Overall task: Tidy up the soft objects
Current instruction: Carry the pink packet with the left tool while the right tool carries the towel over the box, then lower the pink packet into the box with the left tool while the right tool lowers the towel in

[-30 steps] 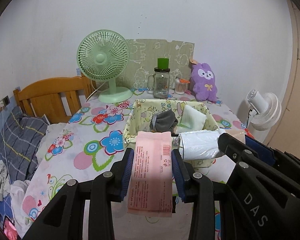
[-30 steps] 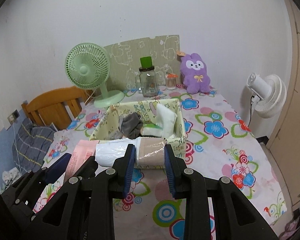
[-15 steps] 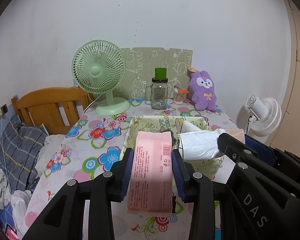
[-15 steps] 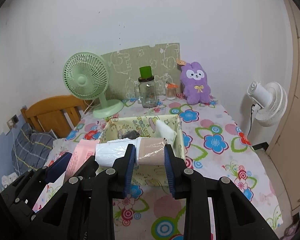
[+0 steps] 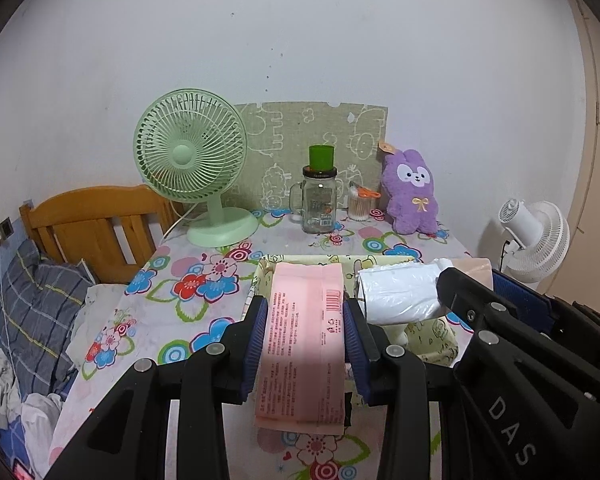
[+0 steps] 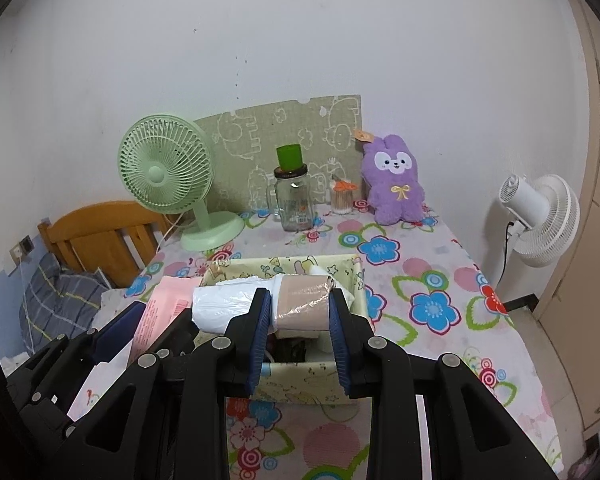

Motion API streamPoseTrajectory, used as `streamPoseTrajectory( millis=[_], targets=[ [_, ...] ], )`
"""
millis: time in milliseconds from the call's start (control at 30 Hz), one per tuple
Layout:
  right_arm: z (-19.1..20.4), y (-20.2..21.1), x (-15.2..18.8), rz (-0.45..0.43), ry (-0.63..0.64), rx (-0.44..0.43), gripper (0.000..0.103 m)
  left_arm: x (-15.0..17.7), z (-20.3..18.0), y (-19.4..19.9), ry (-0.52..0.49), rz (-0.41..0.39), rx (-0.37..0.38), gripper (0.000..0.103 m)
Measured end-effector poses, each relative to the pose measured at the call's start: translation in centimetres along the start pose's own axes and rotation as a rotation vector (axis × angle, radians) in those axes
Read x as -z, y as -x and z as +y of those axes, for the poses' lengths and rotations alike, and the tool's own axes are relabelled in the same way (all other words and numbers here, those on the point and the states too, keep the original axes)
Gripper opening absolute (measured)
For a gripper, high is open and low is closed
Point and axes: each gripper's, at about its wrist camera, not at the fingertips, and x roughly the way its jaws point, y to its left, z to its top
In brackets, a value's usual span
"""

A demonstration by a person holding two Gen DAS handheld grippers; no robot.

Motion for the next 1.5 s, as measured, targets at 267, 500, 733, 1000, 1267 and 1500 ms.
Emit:
streamPoseTrajectory(
  millis=[267,500,733,1000,1267,1500],
  targets=[
    [-0.5,-2.2,-0.7,0.012,-0.009,0.003,0.032,-0.8,-0.2,-2.1,-0.002,0.008,0.006,0.039],
    [-0.6,-3.9,-1.0,0.014,-0.009,-0.004,0.032,-1.3,-0.2,-4.3,-0.005,0.009,0.004,0.039],
    [-0.6,-5.9,-1.1,0.039,-0.003,-0.003,0.032,-1.3,0.2,-6.4,0.009,0.039,0.007,0.039],
    [-0.5,-8.3,-0.7,0.084,-0.001,0.006,0.032,-0.8,0.5,-9.2,0.016,0.087,0.016,0.040],
    [-0.5,-10.2,0.4,0.134,-0.017,0.003,0.032,0.6,1.6,-10.6,0.033,0.140,-0.016,0.060],
    [-1.2,-11.1,1.1,0.143,-0.030,0.018,0.032,1.3,1.2,-10.5,-0.031,0.181,0.006,0.065]
  ],
)
